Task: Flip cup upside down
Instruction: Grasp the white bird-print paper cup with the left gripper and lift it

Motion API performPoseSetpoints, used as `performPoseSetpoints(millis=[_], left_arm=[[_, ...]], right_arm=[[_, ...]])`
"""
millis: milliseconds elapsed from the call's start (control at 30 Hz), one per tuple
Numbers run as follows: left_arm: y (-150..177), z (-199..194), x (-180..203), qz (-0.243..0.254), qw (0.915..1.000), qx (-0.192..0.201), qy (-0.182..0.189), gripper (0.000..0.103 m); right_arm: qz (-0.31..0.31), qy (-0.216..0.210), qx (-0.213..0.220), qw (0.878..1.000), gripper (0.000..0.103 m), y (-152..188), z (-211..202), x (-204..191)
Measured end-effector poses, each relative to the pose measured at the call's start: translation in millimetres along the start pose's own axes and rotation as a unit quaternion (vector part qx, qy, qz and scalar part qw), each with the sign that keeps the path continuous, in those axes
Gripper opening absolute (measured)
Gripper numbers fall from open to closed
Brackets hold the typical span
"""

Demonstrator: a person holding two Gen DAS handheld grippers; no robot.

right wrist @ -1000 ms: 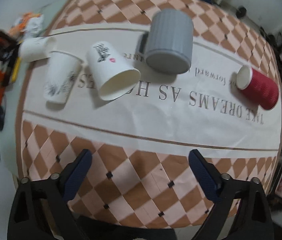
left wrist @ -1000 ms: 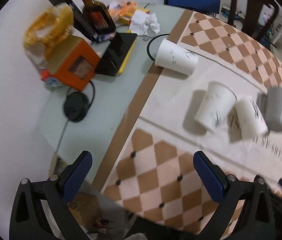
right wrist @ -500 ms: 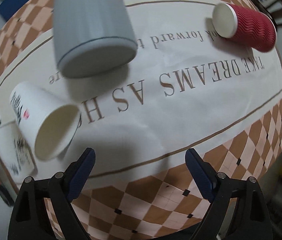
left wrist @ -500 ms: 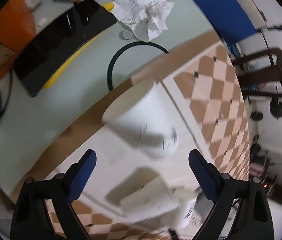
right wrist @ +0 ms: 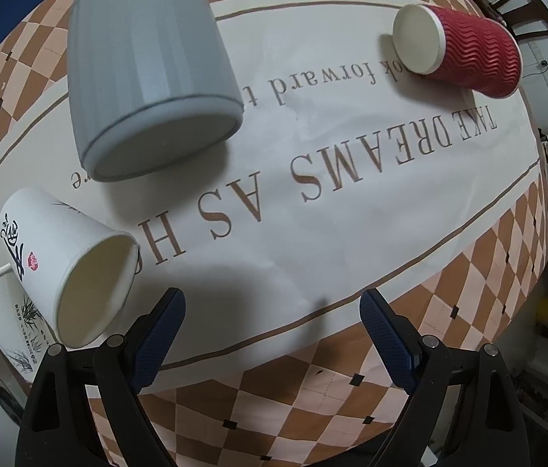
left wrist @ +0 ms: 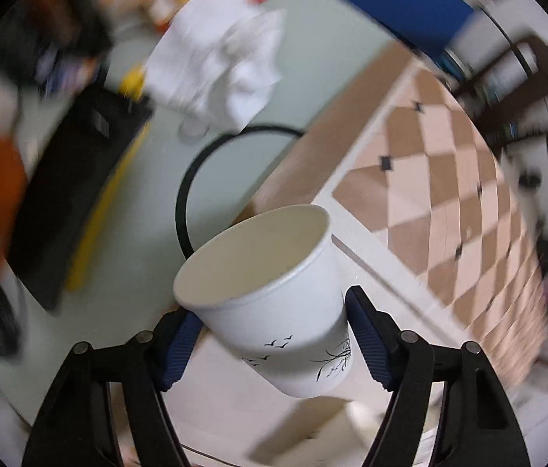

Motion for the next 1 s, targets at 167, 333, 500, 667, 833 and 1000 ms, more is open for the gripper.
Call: performPoseSetpoints(millis=[167, 333, 500, 667, 833, 1000], left_arm=[[17, -28, 12, 0.123, 0.9911, 0.028, -0.042, 0.07], [70, -76, 35, 0.213, 0.9757, 0.032, -0.038, 0.07], [153, -91, 75, 0.262, 0.9648, -0.019, -0.005, 0.07], [251, -61, 125, 0.287, 0.9532, -0.092, 0.026, 0.07], [324, -14, 164, 0.288, 0.9447, -0.154, 0.027, 0.07], [365, 14, 194, 0.315, 0.933, -0.174, 0.009, 0.07]], right_arm=[[-0.019, -0.007, 0.001, 1.0, 0.092, -2, -12, 4], [-0.075, 0.006, 0.01, 0.997, 0.092, -1, -22, 20], [-0.128, 0.015, 0.021, 0.991, 0.093, 12, -24, 48], [-0.139, 0.018, 0.021, 0.99, 0.093, 23, -19, 93], [-0.128, 0.029, 0.007, 0.991, 0.093, 29, 0, 166], [-0.118, 0.038, 0.002, 0.992, 0.093, 25, 23, 215]])
Point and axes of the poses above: each gripper's, at about its wrist camera, not at the fingertips, and z roughly the way its jaws point, x to its right, y to its underside, the point moved 4 cm from there along z, roughly the way its jaws point, and after that the axes turned 2 degrees about x, right-handed, at the moved point
